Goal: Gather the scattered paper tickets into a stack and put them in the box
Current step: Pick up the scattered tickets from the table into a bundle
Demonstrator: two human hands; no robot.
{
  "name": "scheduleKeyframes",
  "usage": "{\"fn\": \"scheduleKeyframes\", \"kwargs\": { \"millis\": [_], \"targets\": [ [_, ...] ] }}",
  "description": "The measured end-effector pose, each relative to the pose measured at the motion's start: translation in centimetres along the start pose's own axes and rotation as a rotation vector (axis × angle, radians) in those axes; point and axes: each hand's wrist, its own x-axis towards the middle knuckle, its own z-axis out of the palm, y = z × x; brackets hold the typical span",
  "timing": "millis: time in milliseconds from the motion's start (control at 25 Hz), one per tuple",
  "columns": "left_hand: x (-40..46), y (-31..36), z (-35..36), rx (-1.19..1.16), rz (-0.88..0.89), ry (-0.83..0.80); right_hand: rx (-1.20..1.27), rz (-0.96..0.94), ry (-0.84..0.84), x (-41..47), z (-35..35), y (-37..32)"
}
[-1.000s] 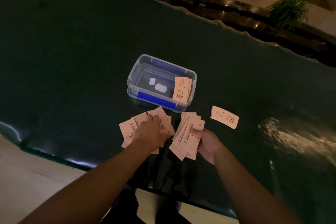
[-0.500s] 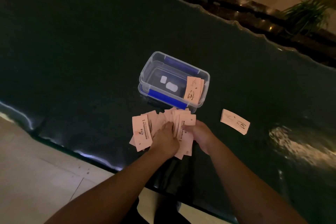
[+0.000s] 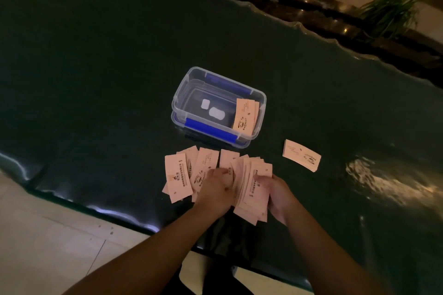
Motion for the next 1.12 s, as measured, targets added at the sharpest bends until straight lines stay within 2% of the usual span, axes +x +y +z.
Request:
{"fn": "scheduleKeyframes", "kwargs": {
  "millis": [80, 320, 480, 640, 720, 800, 920, 1000, 1120],
  "targets": [
    [0.1, 0.0, -0.2, 0.022, -0.050, 0.068, 0.086, 0.006, -0.006, -0.1, -0.8, 0.3],
    [1.0, 0.4, 0.5, 0.065, -0.086, 0.094, 0.164, 0.002, 0.023, -0.2, -0.7, 0.2],
    [3.3, 1.2, 1.8, 0.312, -0.057, 0.136, 0.208, -0.005, 0.070, -0.4, -1.9, 0.3],
    [5.4, 1.9, 3.1, 0.589, -0.033, 0.070, 0.187, 0.010, 0.074, -1.0, -4.5, 0.6],
    [5.8, 1.7, 3.4, 0.684, 0.046, -0.006, 0.134, -0.002, 0.064, -1.1, -5.5, 0.4],
    [5.8, 1.4, 3.2, 0.738, 0.197, -0.111, 0.043, -0.030, 0.037, -1.1, -6.0, 0.0],
    [4.8, 0.5, 1.9, 0.696, 0.370, -0.220, -0.142, -0.074, -0.016, -0.9, -5.6, -0.8],
    [3.8, -0.5, 0.9, 0.622, 0.389, -0.126, -0.288, -0.105, -0.055, -0.7, -4.6, -1.3],
    [2.1, -1.8, -0.8, 0.575, 0.316, 0.149, -0.502, -0.136, -0.095, -0.3, -2.4, -1.8]
  ]
}}
